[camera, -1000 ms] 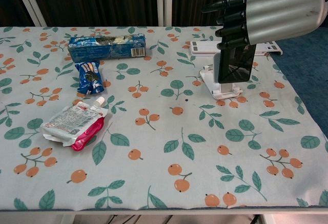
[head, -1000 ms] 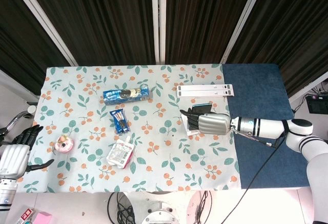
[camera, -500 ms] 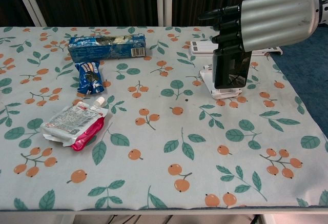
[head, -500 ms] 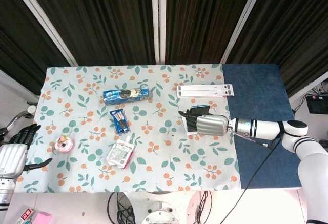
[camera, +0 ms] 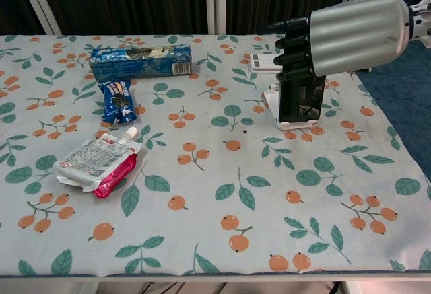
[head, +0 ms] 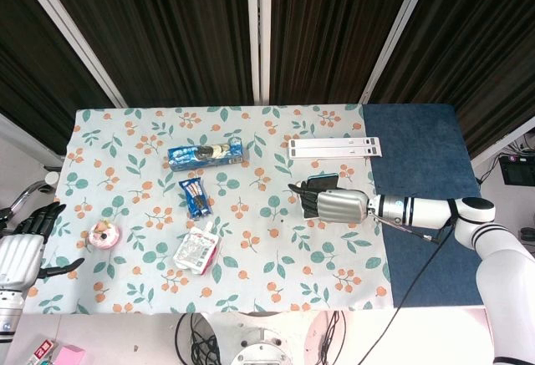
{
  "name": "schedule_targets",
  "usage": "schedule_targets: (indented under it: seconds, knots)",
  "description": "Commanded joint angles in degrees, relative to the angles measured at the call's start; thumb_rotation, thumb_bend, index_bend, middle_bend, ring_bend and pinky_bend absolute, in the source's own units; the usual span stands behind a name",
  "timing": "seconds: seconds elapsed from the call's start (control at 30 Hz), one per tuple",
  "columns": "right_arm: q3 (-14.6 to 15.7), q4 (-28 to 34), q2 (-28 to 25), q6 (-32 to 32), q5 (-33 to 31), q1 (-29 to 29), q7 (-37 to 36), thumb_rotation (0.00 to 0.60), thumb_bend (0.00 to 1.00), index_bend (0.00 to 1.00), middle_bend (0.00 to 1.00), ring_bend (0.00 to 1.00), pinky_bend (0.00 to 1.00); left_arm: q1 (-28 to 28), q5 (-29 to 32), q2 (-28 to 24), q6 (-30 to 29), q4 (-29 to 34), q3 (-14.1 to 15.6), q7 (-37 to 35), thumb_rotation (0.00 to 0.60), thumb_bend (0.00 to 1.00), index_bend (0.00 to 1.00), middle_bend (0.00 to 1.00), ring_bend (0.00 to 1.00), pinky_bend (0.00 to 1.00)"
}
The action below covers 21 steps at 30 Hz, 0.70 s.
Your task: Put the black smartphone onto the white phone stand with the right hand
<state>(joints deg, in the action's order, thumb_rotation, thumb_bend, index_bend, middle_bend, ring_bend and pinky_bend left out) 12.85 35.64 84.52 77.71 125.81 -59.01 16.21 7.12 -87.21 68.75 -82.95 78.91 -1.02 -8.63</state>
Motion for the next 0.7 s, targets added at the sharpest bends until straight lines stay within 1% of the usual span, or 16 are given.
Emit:
schedule_targets:
  seconds: [0.03, 0.1, 0.17, 0.23, 0.3, 0.33, 0.57, 0.7]
  knots:
    - [0.24, 0.06, 0.02, -0.15, -0.23, -0.06, -0.07, 0.6, 0.24, 0.5, 0.37, 0.35, 0.0, -0.03, 0.03, -0.06, -0.04, -0.03, -0.03, -0.06, 0.444, 0.0, 0.1, 0.08, 0.1, 0.23]
    - [0.44, 0.15, 0.04, -0.53, -0.47, -0.1, 0.19, 0.6, 0.24, 0.46, 0.35, 0.33, 0.0, -0.04, 0.07, -0.13, -0.03, -0.02, -0.04, -0.1, 0.445, 0.0, 0.1, 0.08, 0.1, 0.23]
    - [0.47, 0.34, 0.03, -1.09, -0.86, -0.11, 0.54, 0.6, 0.24, 0.36, 0.29, 0.26, 0.0, -0.04, 0.04, -0.23, -0.05, 0.08, -0.04, -0.1, 0.448, 0.0, 0.1, 0.08, 0.1, 0.23]
    - [0.33, 0.81, -0.05, -2.14, -1.63, -0.02, 1.07, 0.6, 0.23, 0.19, 0.16, 0.13, 0.0, -0.04, -0.07, -0.34, -0.14, 0.2, -0.04, 0.04, 0.447, 0.0, 0.1, 0.08, 0.1, 0.23]
    - [0.13, 1.72, -0.36, -3.34, -2.44, 0.0, 1.72, 0.6, 0.21, 0.04, 0.04, 0.02, 0.0, -0.06, -0.1, -0.45, -0.21, 0.32, -0.04, 0.1, 0.448, 0.0, 0.1, 0.08, 0.1, 0.23]
    - [0.04, 2.21, -0.53, -3.61, -2.7, -0.02, 2.01, 0.6, 0.2, 0.0, 0.01, 0.0, 0.0, -0.07, -0.09, -0.47, -0.2, 0.33, -0.03, 0.11, 0.448, 0.0, 0.1, 0.08, 0.1, 0.23]
    - [-0.37, 5.98, -2.41, -5.47, -4.1, -0.21, 4.28, 0.6, 0.13, 0.0, 0.0, 0.0, 0.0, 0.05, -0.07, -0.7, 0.37, 0.67, 0.18, 0.45, 0.45, 0.0, 0.1, 0.08, 0.1, 0.23]
    - [-1.14, 9.13, -4.51, -4.36, -5.05, 0.4, 5.9, 0.6, 0.09, 0.0, 0.0, 0.0, 0.0, -0.01, -0.22, -0.76, 0.1, 0.96, 0.18, 0.77, 0.45, 0.0, 0.1, 0.08, 0.1, 0.23]
